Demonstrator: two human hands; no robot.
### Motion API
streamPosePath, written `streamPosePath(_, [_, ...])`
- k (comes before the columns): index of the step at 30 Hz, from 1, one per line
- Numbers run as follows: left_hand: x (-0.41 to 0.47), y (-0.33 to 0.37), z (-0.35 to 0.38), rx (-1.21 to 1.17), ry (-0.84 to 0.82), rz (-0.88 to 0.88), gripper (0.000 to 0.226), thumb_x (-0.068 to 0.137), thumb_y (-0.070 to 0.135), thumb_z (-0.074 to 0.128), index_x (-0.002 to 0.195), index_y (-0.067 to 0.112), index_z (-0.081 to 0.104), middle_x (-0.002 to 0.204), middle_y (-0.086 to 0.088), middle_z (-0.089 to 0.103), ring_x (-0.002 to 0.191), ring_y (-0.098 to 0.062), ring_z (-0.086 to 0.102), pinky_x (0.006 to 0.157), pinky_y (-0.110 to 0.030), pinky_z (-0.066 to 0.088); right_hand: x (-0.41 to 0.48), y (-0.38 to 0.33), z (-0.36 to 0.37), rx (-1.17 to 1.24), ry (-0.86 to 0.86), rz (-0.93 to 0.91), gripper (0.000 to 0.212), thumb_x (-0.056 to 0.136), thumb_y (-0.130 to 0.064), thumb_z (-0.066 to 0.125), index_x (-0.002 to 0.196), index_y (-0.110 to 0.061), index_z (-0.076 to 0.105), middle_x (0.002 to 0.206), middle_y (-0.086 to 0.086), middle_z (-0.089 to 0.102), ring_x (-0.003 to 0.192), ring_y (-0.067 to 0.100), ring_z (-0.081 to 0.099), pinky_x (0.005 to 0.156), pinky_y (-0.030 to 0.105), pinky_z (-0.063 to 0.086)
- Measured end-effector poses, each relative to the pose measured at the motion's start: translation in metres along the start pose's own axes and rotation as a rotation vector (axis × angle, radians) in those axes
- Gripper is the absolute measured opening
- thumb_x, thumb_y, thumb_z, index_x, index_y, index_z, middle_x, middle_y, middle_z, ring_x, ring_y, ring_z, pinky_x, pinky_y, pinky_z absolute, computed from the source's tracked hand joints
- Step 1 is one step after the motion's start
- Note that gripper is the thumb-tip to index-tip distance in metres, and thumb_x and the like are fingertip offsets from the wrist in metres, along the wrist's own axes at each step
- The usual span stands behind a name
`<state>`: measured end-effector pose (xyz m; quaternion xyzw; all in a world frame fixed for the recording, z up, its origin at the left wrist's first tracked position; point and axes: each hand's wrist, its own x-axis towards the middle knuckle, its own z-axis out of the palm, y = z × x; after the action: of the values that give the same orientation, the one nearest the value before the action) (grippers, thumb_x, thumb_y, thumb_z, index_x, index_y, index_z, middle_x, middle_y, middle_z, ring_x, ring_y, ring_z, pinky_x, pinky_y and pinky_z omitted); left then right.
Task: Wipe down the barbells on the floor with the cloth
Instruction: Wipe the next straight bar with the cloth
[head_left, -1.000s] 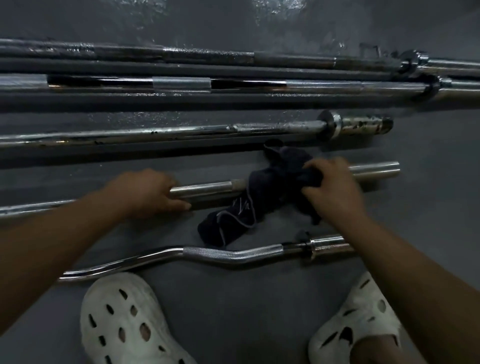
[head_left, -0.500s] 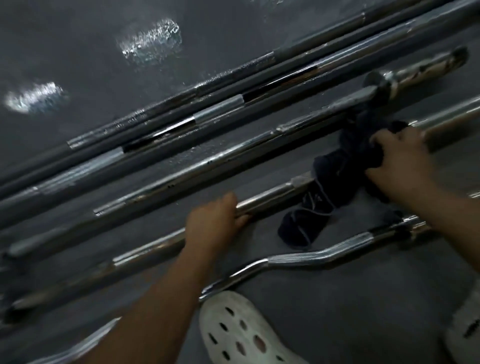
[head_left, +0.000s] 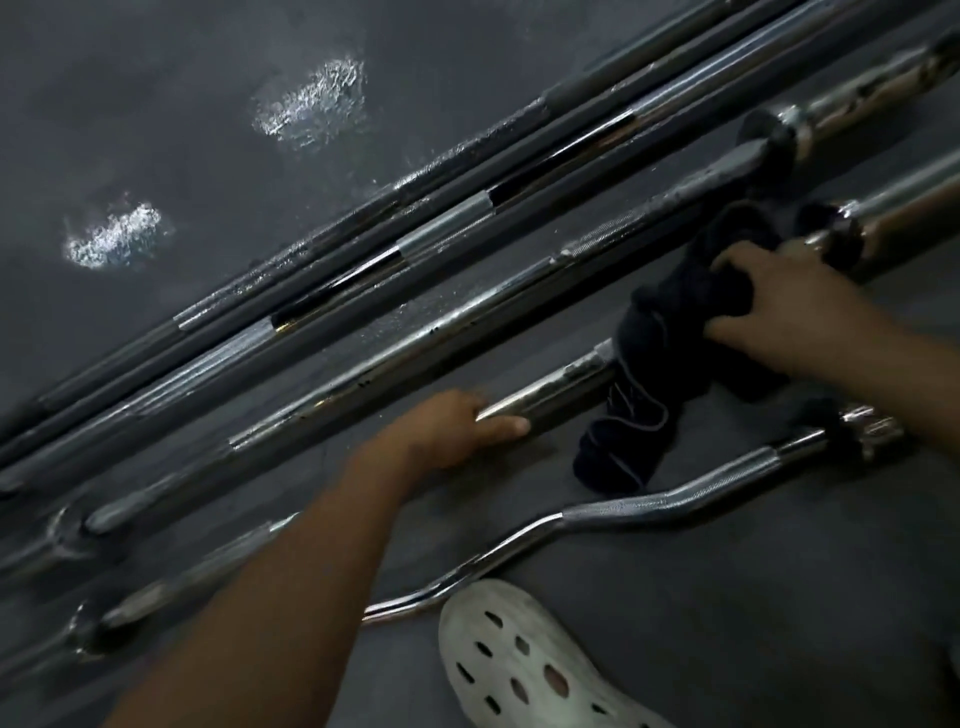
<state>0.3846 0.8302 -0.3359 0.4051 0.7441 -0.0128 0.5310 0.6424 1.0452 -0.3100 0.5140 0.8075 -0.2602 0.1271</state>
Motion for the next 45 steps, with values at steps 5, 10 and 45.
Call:
streamPosePath(5, [-0.012,-0.009,0.043,0.433,0.619,0.086,0.040,0.086,0.066,0.052,0.089,0.026,0.052,0.087,0.001,0.065,0.082,-0.025,0.063,0.061,-0.031,0.035,0.015,0.022,-0.031,-0.122,0.135,0.050,0.069,0.070,-0.054,0.067,0.131,-0.024,0.054,0.137,0.023,0.039,0.129,0.046,0.037,0.107,0.058,0.039])
streamPosePath(10, [0.000,-0.010,0.026,0.183,0.253,-0.020,0.053,0.077,0.077,0.055,0.097,0.028,0.059,0.093,0.000,0.069,0.087,-0.022,0.066,0.073,-0.033,0.052,-0.013,-0.039,0.027,-0.175,0.209,-0.133,0.038,0.076,-0.029,0.070,0.113,-0.025,0.064,0.127,0.009,0.048,0.119,0.041,0.039,0.083,0.050,0.050])
streamPosePath(45, [0.017,0.014,0.068,0.525,0.772,0.216,0.040,0.085,0.049,0.049,0.104,0.014,0.057,0.087,-0.008,0.061,0.074,-0.032,0.062,0.059,-0.038,0.046,-0.027,-0.038,0.059,-0.008,0.327,0.056,0.073,0.073,-0.061,0.060,0.136,-0.026,0.044,0.152,0.013,0.022,0.140,0.044,0.020,0.100,0.061,0.038])
